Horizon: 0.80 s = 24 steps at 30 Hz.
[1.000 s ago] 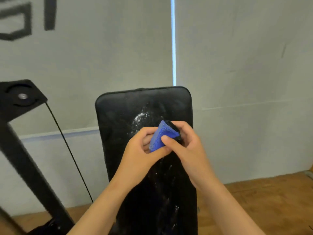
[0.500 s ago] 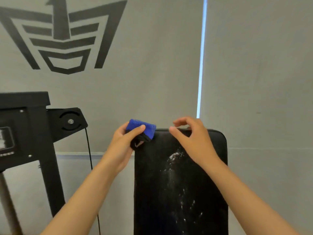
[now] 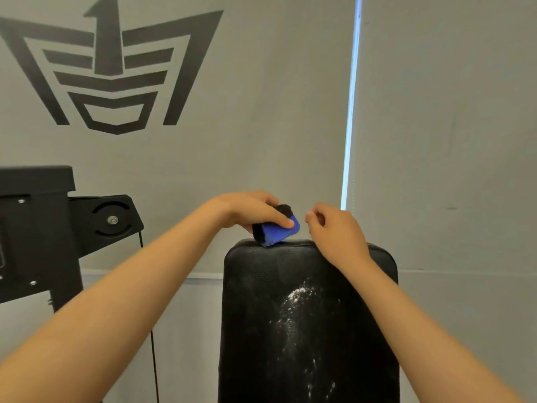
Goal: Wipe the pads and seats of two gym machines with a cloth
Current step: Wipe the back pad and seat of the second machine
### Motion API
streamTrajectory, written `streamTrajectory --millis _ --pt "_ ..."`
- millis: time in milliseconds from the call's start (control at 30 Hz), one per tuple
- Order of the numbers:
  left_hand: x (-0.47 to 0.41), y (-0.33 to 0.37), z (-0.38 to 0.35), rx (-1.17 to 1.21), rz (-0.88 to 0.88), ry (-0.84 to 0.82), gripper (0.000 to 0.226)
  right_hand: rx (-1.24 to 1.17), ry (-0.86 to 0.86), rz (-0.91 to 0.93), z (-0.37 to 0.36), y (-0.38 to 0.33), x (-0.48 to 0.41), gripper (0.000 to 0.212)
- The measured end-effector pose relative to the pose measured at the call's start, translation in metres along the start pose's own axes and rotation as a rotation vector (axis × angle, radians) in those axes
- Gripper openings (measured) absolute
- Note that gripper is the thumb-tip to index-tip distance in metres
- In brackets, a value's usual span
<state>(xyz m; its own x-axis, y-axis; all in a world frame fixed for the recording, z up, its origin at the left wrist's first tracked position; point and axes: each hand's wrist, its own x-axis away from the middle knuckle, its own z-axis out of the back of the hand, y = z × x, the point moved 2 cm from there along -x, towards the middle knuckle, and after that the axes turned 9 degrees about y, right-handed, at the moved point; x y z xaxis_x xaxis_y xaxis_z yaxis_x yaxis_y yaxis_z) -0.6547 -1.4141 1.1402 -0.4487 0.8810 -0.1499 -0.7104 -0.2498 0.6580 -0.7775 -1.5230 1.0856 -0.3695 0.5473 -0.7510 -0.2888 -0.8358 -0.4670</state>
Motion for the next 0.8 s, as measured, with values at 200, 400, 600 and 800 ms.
streamTrajectory --millis 200,400,600,800 --pt "-0.007 -0.006 -0.015 -0.139 -0.139 0.110 0.012 0.025 0.031 0.062 0.001 -0.001 0.002 0.029" --pt "0.011 -0.061 0.011 0.008 -0.005 0.273 0.023 0.162 0.040 0.157 0.000 -0.006 0.006 0.033" --pt "0.033 -0.090 -0.002 0.369 -0.011 0.371 0.014 0.238 -0.072 0.232 -0.011 -0.029 0.010 0.033" --pt "0.029 -0.092 -0.017 0.601 -0.056 0.476 0.014 0.311 -0.174 0.281 -0.045 -0.057 0.011 0.049"
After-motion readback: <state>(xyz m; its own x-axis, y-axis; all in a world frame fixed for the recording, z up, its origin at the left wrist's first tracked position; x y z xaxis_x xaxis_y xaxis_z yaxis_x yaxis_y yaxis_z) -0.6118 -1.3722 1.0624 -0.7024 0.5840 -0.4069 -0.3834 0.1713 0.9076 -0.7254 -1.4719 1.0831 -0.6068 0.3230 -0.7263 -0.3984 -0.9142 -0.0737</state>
